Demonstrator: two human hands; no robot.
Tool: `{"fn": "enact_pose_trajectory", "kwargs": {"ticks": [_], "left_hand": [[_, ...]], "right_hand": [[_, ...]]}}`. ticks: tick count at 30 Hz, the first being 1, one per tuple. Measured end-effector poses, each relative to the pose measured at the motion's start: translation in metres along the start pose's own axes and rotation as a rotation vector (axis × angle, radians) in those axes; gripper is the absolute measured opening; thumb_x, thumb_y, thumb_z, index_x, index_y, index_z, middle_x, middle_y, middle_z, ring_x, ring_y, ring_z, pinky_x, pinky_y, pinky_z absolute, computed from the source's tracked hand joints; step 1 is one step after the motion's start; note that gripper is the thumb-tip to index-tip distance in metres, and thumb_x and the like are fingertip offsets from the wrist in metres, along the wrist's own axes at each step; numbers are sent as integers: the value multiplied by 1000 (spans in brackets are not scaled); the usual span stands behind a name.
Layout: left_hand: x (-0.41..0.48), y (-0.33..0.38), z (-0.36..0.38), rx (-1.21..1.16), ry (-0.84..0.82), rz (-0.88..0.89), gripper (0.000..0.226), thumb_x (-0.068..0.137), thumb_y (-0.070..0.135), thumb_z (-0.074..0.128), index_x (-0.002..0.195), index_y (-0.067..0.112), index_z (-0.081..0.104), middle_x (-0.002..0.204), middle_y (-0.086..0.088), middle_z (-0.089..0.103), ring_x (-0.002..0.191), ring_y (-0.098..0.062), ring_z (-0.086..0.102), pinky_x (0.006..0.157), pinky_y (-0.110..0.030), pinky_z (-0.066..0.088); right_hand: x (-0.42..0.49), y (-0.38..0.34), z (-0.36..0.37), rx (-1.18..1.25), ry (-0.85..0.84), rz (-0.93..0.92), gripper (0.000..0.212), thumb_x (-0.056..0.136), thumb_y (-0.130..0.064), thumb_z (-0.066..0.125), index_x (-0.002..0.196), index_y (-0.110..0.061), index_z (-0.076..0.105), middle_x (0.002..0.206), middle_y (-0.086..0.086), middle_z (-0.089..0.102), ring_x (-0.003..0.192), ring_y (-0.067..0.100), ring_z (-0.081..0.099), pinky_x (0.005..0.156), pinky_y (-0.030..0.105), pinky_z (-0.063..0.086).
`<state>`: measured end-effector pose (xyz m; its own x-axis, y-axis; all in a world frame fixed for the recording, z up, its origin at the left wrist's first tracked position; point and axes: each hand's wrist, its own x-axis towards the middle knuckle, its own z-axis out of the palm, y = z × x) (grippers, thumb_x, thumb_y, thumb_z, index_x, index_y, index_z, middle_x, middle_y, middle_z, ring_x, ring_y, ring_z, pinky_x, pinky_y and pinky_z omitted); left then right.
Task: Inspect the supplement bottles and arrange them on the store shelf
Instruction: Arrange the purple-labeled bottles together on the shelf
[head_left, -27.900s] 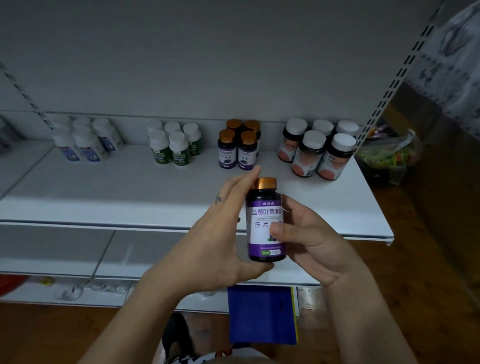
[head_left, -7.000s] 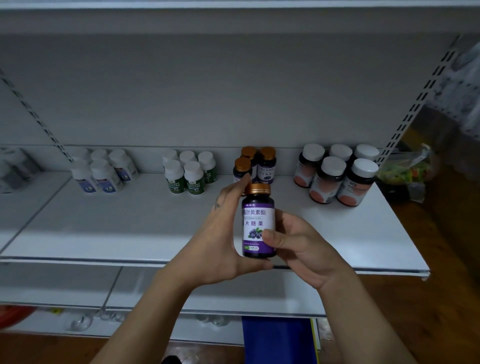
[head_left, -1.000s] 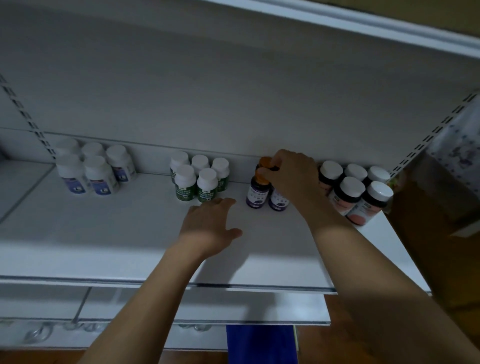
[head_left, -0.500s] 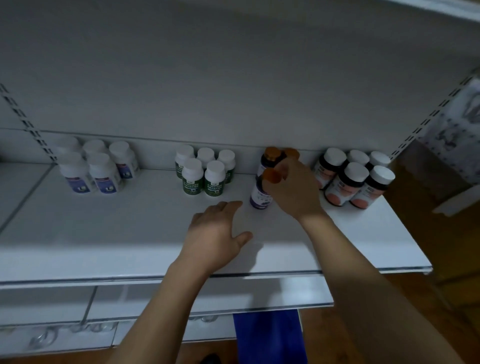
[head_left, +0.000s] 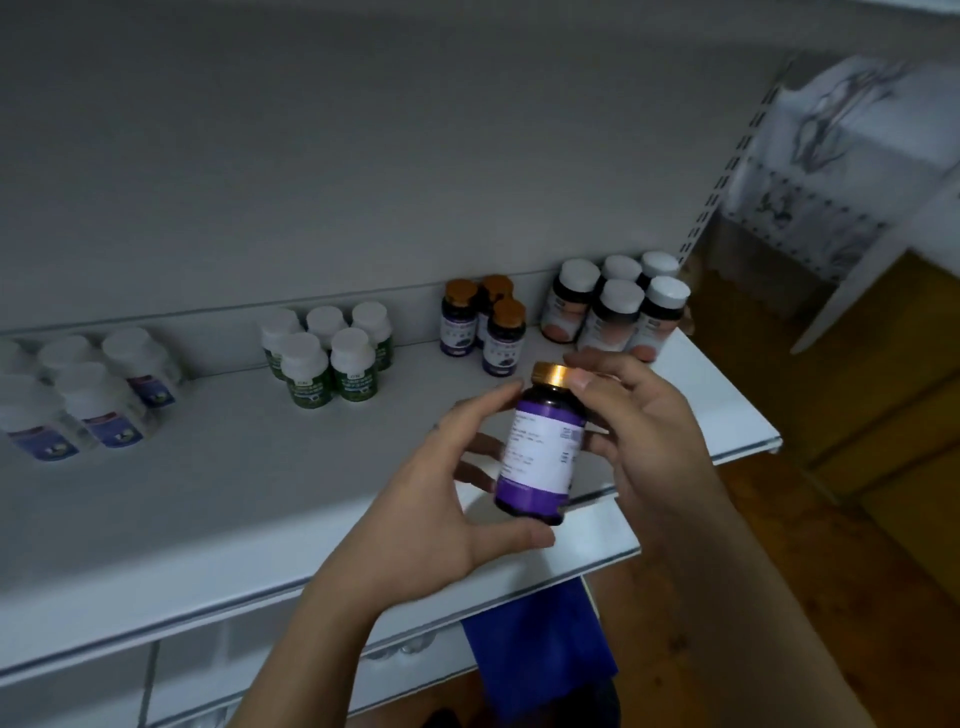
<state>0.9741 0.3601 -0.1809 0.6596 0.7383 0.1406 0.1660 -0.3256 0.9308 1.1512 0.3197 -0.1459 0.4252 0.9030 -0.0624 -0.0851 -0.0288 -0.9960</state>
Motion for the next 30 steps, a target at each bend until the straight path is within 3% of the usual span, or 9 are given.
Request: {"fn": "enact_pose_trajectory", "kwargs": {"ticks": [7, 11, 15, 17, 20, 23, 30], "left_hand": [[3, 5, 8, 81, -89, 55, 124, 56, 41, 92, 150, 49, 10, 144, 26, 26, 111, -4, 52, 91, -24, 50], [3, 8, 7, 188, -78, 89, 127, 58, 41, 91, 151, 45, 4, 142, 21, 24, 114, -1, 46, 90, -21, 47], [6, 5, 5, 198, -3, 178, 118, 60, 33, 91, 151, 33, 17, 144, 16, 27, 121, -6, 43, 95, -18, 42], [7, 2, 4, 189, 36, 178, 112, 59, 38, 89, 149, 33, 22, 142, 15, 32, 127, -11, 41, 103, -21, 38], [8, 2, -1, 252, 108, 160, 109, 57, 47, 85, 148, 31, 27, 141, 13, 34, 136, -15, 32, 110, -20, 31], [9, 2, -5, 263, 131, 156, 112, 57, 44, 88, 149, 28, 27, 141, 9, 35, 136, -14, 33, 110, -20, 32], [11, 4, -5, 227, 151, 162, 115, 58, 40, 87, 152, 27, 21, 143, 8, 27, 137, -8, 32, 107, -12, 31]], "right_hand": [[-9, 6, -5, 167, -118, 100, 31, 79, -25, 60, 107, -13, 67, 102, 13, 74, 98, 30, 69, 89, 43, 54], [-8, 8, -3, 249, -136, 144, 32, 80, -23, 60, 109, -10, 64, 101, 12, 73, 96, 28, 69, 87, 42, 56], [-8, 10, 5, 329, -165, 192, 28, 83, -26, 59, 105, -10, 65, 96, 13, 73, 90, 25, 70, 75, 35, 60], [-8, 12, 7, 325, -194, 214, 28, 85, -28, 59, 107, -12, 68, 102, 14, 73, 98, 28, 70, 81, 38, 59], [-8, 16, 3, 265, -376, 264, 39, 88, -26, 64, 125, -15, 63, 120, 19, 67, 113, 39, 63, 91, 47, 55], [-10, 21, 0, 303, -525, 307, 49, 84, -19, 60, 132, -14, 58, 123, 21, 65, 110, 41, 63, 83, 41, 57], [0, 20, 1, 377, -603, 285, 55, 70, -15, 65, 125, -11, 64, 114, 23, 66, 101, 39, 66, 85, 44, 57]]}}
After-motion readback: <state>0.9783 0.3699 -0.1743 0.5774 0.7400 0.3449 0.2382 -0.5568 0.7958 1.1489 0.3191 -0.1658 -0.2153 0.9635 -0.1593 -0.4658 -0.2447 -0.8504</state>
